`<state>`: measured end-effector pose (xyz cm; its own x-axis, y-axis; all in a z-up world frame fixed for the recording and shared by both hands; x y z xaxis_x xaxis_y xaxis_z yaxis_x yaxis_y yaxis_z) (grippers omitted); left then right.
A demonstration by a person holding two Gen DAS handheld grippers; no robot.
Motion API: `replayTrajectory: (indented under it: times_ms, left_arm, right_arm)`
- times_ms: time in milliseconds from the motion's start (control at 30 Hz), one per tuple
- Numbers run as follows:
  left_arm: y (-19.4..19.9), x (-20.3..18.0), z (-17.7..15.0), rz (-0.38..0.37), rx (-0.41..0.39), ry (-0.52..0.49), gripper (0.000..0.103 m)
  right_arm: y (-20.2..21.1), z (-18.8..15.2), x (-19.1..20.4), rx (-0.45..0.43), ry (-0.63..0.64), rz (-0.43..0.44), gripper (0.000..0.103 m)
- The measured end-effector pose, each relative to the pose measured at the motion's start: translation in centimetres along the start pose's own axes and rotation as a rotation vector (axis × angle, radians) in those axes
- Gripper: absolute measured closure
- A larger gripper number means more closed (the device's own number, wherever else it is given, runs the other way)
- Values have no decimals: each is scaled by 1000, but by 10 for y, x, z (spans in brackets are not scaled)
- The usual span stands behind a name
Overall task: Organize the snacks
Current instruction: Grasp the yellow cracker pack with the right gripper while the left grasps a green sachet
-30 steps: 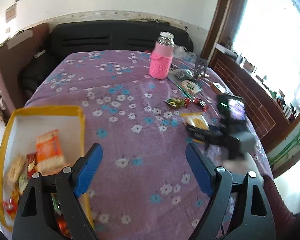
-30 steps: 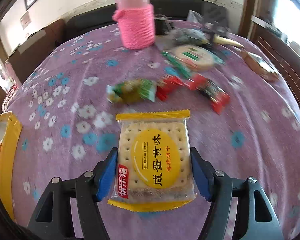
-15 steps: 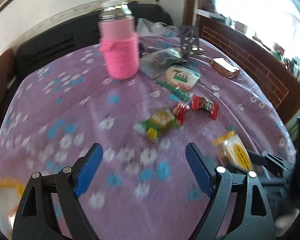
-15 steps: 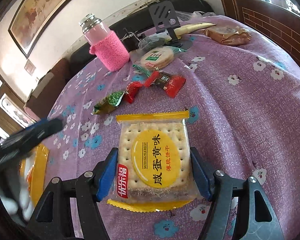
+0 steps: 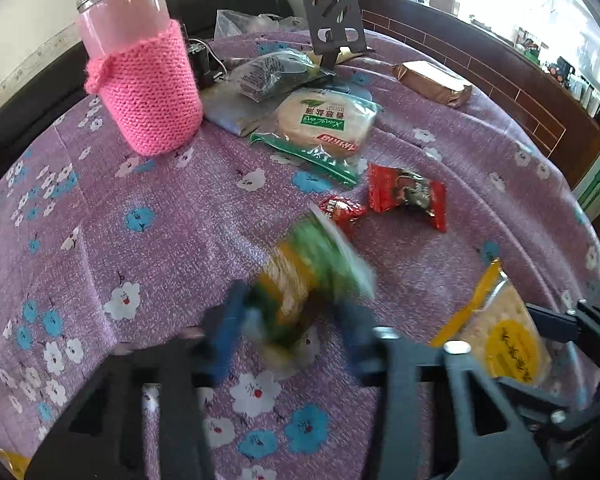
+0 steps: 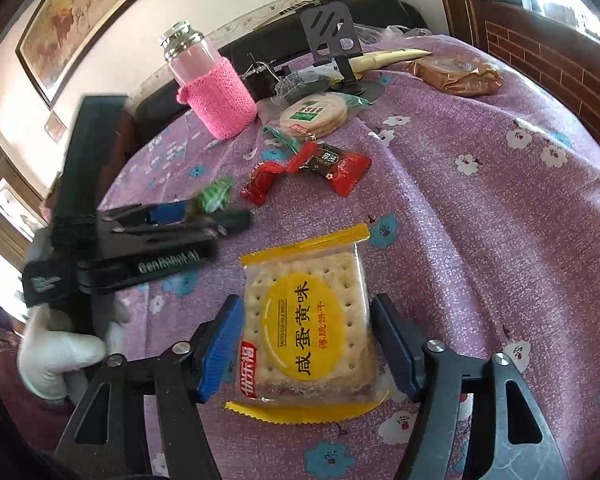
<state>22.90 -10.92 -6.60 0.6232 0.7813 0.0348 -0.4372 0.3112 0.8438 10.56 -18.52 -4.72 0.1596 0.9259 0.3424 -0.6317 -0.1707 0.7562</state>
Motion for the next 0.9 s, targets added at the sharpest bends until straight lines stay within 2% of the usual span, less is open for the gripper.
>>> replayTrajectory:
  times_ms: [67,100,200,333,367,400,433,467,533,600,833,867,900]
  left_arm:
    - [6,2,-1,-3,-14,24,83]
    - [9,2,-3,-11,-15,30,92]
    - [18,2,-11,-6,-20,49,92]
    - [23,9,-13,40,-33,56,91]
    - [25,9,-13,34,-41,54,90]
    - [26,10,-11,41,-46,50,83]
    - [29,11,-9,58,-57,37,71]
    - [30,11,-7,68,-68,24,63]
    - [32,9,3,102,-98,-9,34]
    - [27,8,14,138,-105,-23,24]
    - [-2,24,29,232,-56,-39,23]
    - [-7,26,26,222,-32,-37,24]
    - [-11,27,23,191,-12,-23,40]
  right_arm:
    - [-1,-1,2,-2,22,-22,36]
    - [-1,-2,3,-2,33,-28,35]
    - [-2,-7,11,20,82,-40,29]
    - [-5,-15,20,13,168,-112,26]
    - [-5,-16,21,13,172,-113,26]
    - [-5,-16,20,13,168,-109,26]
    - [-4,-16,19,14,161,-102,26]
    - [-4,-15,19,15,155,-97,26]
    - [-4,-15,17,17,149,-95,26]
    - [-5,-15,19,17,153,-101,26]
    - [-5,-15,19,17,175,-120,26]
    - [-5,-16,20,19,181,-126,27]
    - [-5,-16,19,17,187,-136,28]
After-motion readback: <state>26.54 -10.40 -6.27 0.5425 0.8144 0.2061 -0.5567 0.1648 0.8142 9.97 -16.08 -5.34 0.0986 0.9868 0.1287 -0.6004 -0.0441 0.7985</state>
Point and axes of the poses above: each gripper's, at about its wrist camera, not at the fingertips, and y roughly against the way its jaws point, x to its left, z to its top, the point moved 10 cm from there along -y, roughly the way its jaws point, and after that the axes turned 2 degrees about -y, right-handed, at the moved point
